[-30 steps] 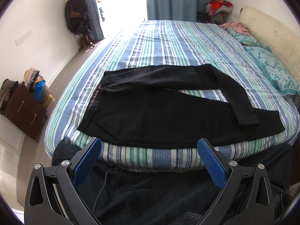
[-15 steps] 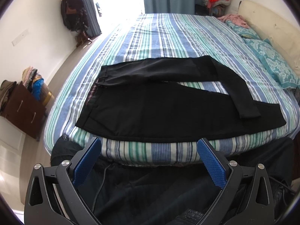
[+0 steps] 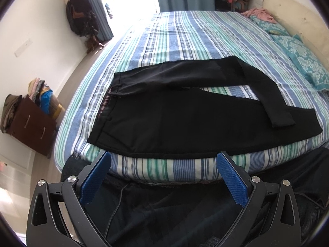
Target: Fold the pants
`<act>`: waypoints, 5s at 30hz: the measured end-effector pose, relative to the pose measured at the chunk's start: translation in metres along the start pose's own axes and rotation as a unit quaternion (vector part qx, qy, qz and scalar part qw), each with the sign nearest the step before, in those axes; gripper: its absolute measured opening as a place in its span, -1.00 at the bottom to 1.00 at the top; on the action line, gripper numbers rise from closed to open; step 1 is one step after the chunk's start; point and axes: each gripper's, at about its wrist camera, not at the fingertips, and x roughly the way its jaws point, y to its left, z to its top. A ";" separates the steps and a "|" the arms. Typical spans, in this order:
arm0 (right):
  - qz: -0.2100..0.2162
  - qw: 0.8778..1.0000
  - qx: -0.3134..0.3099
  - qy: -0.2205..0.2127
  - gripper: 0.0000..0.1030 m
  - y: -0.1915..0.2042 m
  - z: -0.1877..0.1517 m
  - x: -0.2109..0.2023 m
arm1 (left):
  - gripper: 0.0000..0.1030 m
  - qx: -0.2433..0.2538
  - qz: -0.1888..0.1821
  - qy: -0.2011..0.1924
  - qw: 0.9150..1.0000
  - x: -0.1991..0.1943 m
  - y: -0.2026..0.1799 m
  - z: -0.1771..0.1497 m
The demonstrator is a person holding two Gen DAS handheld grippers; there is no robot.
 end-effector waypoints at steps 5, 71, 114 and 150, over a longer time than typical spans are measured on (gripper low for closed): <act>0.000 1.000 -0.003 0.004 1.00 0.002 0.000 0.003 | 0.99 0.006 0.007 0.007 1.000 0.006 -0.002 0.000; -0.066 0.990 -0.117 0.029 -0.76 -0.136 0.261 0.486 | 0.99 0.041 0.042 0.077 0.995 0.113 -0.070 0.073; 0.176 0.972 0.081 0.134 0.54 -0.162 0.086 0.382 | 0.99 -0.020 -0.056 0.007 0.998 0.252 -0.075 0.127; 0.150 0.980 -0.038 0.129 1.00 0.033 -0.078 0.272 | 0.99 -0.028 -0.060 0.041 0.997 0.220 -0.039 -0.011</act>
